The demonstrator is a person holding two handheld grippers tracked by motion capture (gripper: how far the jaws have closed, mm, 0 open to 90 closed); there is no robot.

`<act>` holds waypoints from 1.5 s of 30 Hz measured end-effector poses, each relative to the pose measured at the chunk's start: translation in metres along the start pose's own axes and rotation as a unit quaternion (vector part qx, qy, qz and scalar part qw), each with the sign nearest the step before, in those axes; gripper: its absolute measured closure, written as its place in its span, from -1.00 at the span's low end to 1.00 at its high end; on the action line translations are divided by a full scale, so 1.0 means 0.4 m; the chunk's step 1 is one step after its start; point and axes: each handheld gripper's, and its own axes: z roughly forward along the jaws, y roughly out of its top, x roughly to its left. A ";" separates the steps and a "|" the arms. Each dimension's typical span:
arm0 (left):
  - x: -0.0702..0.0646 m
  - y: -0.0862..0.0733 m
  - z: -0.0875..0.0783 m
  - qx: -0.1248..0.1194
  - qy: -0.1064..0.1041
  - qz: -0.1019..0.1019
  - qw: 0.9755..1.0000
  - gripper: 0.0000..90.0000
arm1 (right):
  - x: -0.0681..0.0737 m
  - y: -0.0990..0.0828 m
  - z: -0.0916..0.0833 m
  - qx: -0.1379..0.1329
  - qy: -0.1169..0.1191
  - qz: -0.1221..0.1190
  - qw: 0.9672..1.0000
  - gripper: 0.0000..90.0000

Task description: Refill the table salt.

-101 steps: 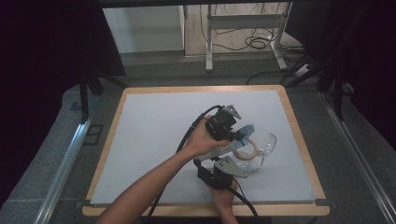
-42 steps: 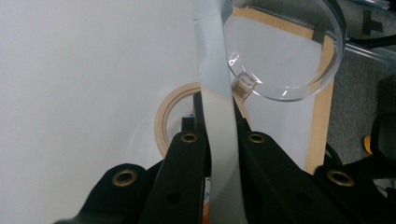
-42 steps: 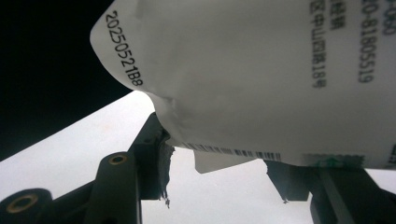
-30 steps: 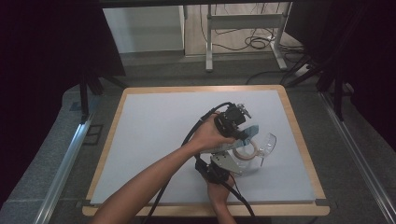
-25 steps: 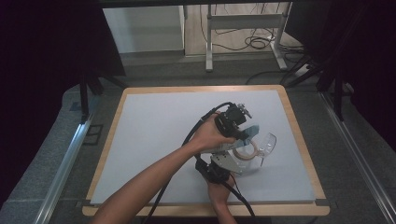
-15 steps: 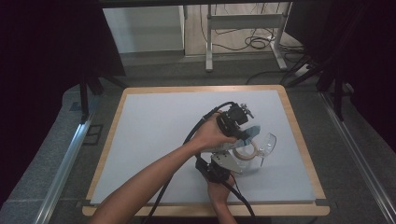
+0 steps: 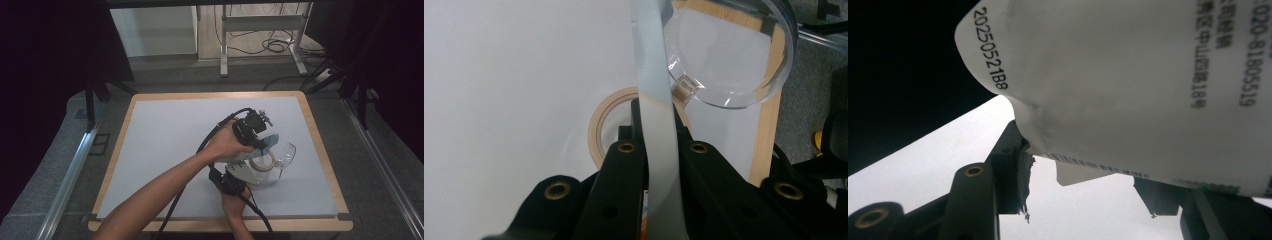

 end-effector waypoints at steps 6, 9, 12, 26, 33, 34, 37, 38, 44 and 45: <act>0.001 0.000 0.001 0.001 -0.001 0.001 1.000 1.00 | 0.000 -0.001 0.001 -0.001 0.000 -0.002 1.000 0.03; 0.000 0.001 0.002 0.001 -0.001 0.001 1.000 1.00 | -0.001 0.000 -0.001 0.001 0.001 -0.001 1.000 0.03; -0.001 0.002 0.004 0.001 -0.001 0.000 1.000 1.00 | -0.003 0.000 0.000 0.000 -0.001 -0.004 1.000 0.03; -0.001 0.003 0.006 0.001 -0.001 0.001 1.000 1.00 | -0.004 -0.001 -0.001 -0.001 -0.003 0.000 1.000 0.03; -0.002 0.002 0.005 0.000 -0.001 0.001 1.000 1.00 | -0.004 -0.001 -0.002 -0.002 -0.004 -0.002 1.000 0.04; -0.002 0.002 0.005 0.000 0.000 0.003 1.000 1.00 | -0.004 -0.001 -0.003 -0.001 -0.002 -0.001 1.000 0.04; -0.005 0.002 0.004 0.000 0.000 0.002 1.000 1.00 | -0.004 -0.002 -0.003 -0.003 -0.003 -0.002 1.000 0.04; -0.005 0.002 0.004 0.000 -0.001 0.003 1.000 1.00 | -0.003 -0.002 -0.003 -0.004 -0.004 -0.003 1.000 0.04; -0.007 0.002 0.002 0.001 0.001 0.004 1.000 1.00 | -0.001 -0.001 -0.005 -0.004 -0.001 -0.001 1.000 0.05; -0.007 0.002 0.003 0.001 0.001 0.004 1.000 1.00 | -0.001 -0.002 -0.005 -0.005 -0.001 -0.002 1.000 0.05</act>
